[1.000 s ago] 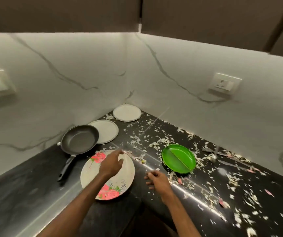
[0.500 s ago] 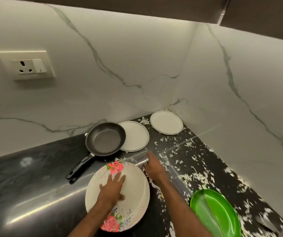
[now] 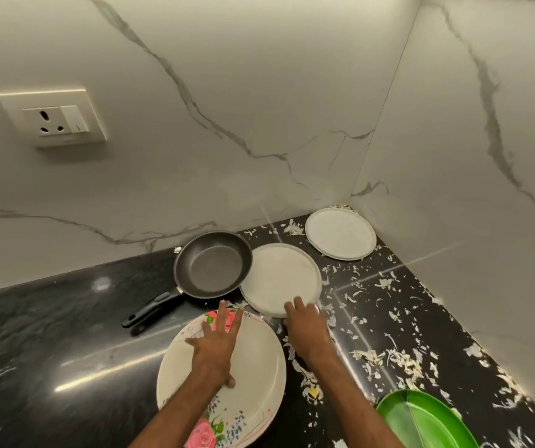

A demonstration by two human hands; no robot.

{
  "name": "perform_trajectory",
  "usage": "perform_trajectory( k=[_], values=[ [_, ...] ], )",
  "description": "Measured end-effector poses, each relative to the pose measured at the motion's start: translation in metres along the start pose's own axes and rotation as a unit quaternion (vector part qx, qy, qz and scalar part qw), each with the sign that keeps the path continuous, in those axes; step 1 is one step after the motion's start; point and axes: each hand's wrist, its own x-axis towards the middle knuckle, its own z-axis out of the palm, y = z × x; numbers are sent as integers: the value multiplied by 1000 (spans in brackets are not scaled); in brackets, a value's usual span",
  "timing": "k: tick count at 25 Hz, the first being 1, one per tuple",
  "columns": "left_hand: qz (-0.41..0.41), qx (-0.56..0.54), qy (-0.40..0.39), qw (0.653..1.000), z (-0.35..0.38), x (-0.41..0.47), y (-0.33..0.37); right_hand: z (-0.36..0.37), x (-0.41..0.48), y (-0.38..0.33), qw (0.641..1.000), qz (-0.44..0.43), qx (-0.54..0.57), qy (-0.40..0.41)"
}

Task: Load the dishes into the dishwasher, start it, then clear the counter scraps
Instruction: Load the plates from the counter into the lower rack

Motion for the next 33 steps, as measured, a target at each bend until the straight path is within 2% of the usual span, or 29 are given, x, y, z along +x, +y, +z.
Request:
perform_trajectory(
  k=[2,4,7,9,11,13,14,15,17,18,19,20,22,24,27,29,31,33],
  values=[
    [1,15,-9,1000,0,5,1,5,-16,12,1000,23,14,-10],
    [14,31,-16,999,-2,7,7,0,-18,29,997,57,40,14],
    [24,22,-23,999,0,0,22,-11,-13,56,977,155,138,46],
    [32,4,-10,999,9,-3,31,-14,-7,70,958,202,203,-3],
    [36,-20,-9,999,15,-4,32,-16,2,73,950,214,225,-40],
    [40,-43,-25,998,19,-4,27,-16,10,70,943,238,233,-21],
    [42,-48,-29,998,19,-3,25,-17,13,69,928,267,258,-12],
    [43,-47,-30,997,19,-3,22,-19,16,70,897,308,316,-12],
    [44,-46,-29,998,22,1,17,-20,17,79,801,368,471,-19],
    [45,-46,-30,997,23,3,15,-21,14,83,758,368,538,-26],
    [47,-45,-32,997,25,5,14,-23,9,86,731,352,584,-29],
    [50,-43,-33,997,25,8,12,-27,3,87,720,326,612,-26],
    [63,-43,-31,997,24,12,5,-40,-13,81,721,267,639,15],
    [80,-48,-22,995,21,14,-8,-55,-32,68,746,214,622,107],
    [100,-68,7,993,23,16,-24,-68,-70,48,806,147,519,242],
    [106,-84,23,991,25,14,-28,-64,-98,37,833,126,448,300],
    [118,-81,31,989,22,11,-28,-59,-125,27,843,116,404,334],
    [128,-67,32,989,18,6,-28,-58,-150,17,837,120,388,367]
  ],
)
